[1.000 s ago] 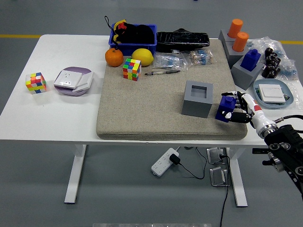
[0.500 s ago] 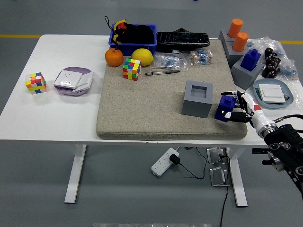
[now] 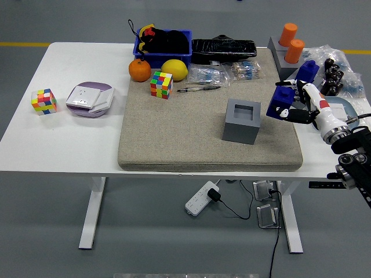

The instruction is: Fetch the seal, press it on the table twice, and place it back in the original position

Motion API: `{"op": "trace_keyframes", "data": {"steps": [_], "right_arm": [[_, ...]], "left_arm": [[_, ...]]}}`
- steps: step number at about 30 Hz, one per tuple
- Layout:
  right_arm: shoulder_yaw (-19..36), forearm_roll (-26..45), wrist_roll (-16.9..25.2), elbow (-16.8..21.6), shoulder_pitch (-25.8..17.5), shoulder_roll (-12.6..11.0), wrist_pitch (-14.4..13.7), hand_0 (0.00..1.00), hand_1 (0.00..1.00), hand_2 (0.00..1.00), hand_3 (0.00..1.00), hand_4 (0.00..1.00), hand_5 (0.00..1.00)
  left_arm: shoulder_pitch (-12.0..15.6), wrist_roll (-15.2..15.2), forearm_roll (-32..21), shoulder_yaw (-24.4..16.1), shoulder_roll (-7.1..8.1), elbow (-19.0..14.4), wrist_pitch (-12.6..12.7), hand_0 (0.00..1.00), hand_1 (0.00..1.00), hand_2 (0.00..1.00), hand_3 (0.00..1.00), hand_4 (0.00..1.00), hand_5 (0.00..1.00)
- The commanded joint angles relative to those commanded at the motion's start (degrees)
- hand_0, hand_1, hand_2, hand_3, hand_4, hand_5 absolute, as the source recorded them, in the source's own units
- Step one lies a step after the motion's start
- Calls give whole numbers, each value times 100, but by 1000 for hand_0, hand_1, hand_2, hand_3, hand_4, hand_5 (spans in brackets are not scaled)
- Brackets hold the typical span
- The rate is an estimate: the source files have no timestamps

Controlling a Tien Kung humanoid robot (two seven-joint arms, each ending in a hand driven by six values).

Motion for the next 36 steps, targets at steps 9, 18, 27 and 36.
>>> {"op": "trace_keyframes", "data": {"steps": [9, 18, 27, 36], "right_arm": [[-258, 55, -76, 242, 272, 94, 89, 588, 418, 410, 443, 608, 2], [-594, 208, -58, -4, 478, 292, 135, 589, 418, 410, 444, 609, 2], [-855, 360, -28, -244, 642, 349, 156, 589, 417, 409, 445, 611, 2], [-1074, 494, 0, -405, 727, 374, 166, 589, 416, 409, 443, 612, 2]], "left_arm": [[-10, -3, -5, -4, 1, -7, 0, 819, 797, 765, 814, 769, 287], [-6, 0, -16, 23, 5, -2, -2, 819, 796, 765, 815, 769, 287], [-28, -1, -15, 49, 10, -7, -4, 820, 797, 765, 814, 768, 286], [-44, 1, -19, 80, 30, -10, -7, 820, 798, 766, 815, 769, 286]]}}
